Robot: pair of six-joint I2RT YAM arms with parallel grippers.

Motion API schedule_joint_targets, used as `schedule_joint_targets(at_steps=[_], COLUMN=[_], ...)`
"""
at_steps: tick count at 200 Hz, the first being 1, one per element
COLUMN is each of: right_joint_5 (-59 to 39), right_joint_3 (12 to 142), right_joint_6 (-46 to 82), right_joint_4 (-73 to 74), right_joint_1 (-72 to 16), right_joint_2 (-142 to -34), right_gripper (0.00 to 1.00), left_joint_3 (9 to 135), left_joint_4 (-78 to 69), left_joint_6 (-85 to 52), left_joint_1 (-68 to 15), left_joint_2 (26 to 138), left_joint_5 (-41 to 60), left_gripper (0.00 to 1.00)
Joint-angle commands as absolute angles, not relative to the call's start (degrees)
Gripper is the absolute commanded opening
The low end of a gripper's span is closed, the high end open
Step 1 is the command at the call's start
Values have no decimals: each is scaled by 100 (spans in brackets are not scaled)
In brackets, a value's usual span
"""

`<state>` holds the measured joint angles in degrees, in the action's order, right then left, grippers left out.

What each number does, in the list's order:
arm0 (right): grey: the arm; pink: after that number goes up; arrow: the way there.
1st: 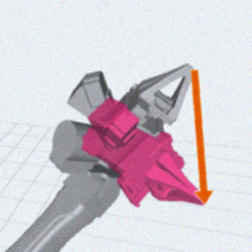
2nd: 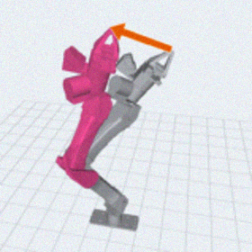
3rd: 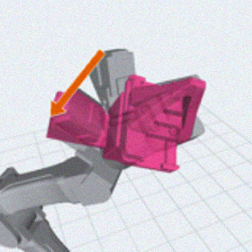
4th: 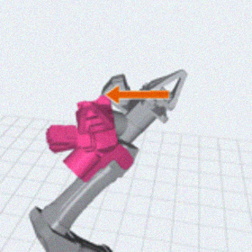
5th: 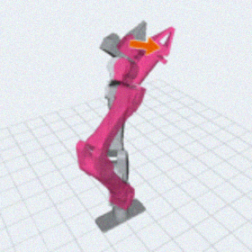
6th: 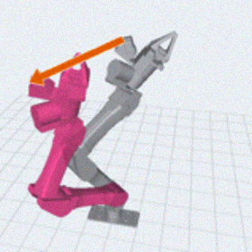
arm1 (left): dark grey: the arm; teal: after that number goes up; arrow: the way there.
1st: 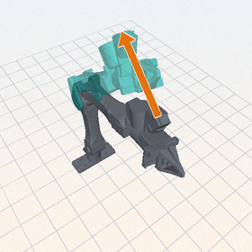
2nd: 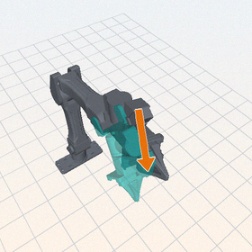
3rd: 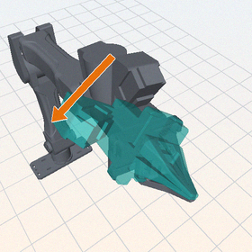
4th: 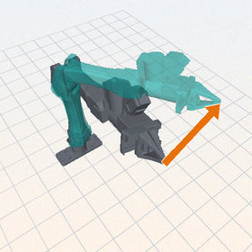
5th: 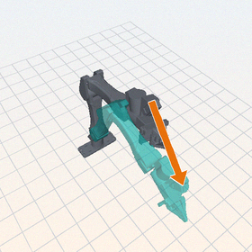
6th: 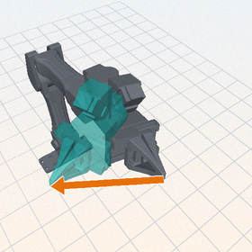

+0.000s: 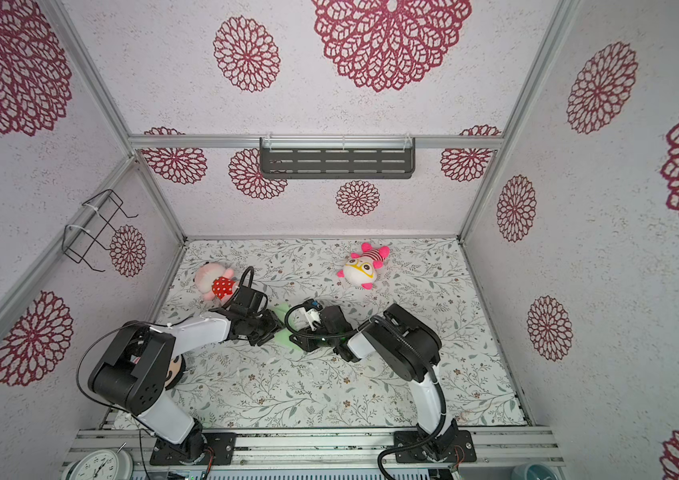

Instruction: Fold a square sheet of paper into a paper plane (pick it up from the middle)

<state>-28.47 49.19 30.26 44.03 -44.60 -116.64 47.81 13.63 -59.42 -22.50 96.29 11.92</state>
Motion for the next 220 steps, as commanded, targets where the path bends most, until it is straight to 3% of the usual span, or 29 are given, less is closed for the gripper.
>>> schedule_joint_targets(at_steps=[1, 146, 220], right_joint_5=[-3151, -3603, -3754], right_joint_3=[5058, 5291, 5388], right_joint_6=[3239, 3957, 4033], right_joint_4=[4190, 3877, 3623], right_joint_1=[-4395, -4141, -4122], right_joint_2=[-11425, -11389, -11646], right_gripper=[23, 22, 13], left_joint_3=[4603, 5049, 5150], left_joint_4=[2304, 3023, 2995], left_joint_6=[-5854, -5713, -5695], left_joint_1=[-2342, -2531, -2531], left_joint_2=[10120, 10824, 10890], left_joint_5=[762, 318, 448], left_gripper=[52, 53, 52])
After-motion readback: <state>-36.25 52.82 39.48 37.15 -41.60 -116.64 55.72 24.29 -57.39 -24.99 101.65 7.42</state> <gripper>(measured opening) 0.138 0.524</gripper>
